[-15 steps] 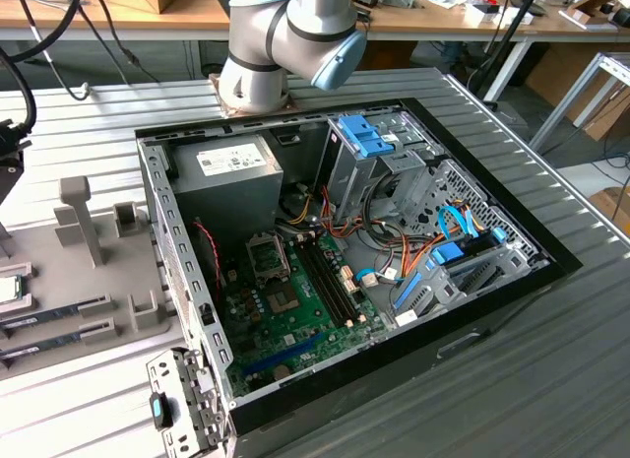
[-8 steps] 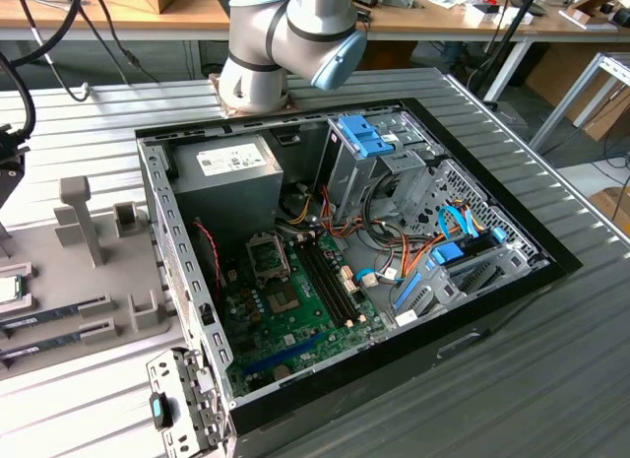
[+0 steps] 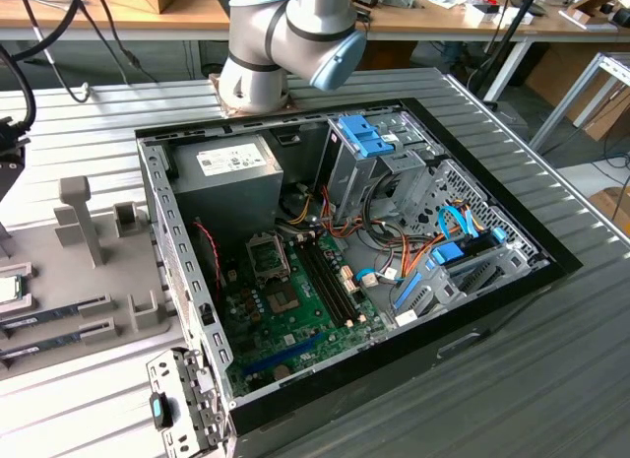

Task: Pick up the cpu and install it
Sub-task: 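Pick up the cpu and move it towards the insertion slot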

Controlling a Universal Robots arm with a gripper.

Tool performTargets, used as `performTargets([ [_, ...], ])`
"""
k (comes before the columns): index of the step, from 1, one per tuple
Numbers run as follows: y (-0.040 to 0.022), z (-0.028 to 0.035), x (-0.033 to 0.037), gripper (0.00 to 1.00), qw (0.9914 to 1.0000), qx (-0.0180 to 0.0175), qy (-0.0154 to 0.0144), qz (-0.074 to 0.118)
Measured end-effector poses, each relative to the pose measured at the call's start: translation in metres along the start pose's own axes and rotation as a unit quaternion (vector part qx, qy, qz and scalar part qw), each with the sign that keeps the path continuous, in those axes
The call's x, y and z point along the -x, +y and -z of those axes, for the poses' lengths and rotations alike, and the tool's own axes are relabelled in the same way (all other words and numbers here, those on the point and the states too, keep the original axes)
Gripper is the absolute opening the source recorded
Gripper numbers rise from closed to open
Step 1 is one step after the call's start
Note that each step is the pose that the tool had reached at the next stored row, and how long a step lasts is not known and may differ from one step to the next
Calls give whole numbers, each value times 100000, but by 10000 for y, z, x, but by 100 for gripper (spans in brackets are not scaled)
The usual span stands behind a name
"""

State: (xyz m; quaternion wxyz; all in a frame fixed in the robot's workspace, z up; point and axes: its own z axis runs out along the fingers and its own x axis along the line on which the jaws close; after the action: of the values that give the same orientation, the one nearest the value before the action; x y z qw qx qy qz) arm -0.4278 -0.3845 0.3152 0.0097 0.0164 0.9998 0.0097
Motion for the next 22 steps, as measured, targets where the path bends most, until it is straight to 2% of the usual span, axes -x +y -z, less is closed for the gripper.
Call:
performTargets([
  [2, 17, -9, 0, 11, 100000, 5, -8, 10],
  [10, 20, -57, -2, 11, 100000, 25, 0, -2],
  [17, 19, -86, -2, 11, 99999, 357, 8, -7],
  [22, 19, -100, -3, 11, 99999, 445, 11, -9],
])
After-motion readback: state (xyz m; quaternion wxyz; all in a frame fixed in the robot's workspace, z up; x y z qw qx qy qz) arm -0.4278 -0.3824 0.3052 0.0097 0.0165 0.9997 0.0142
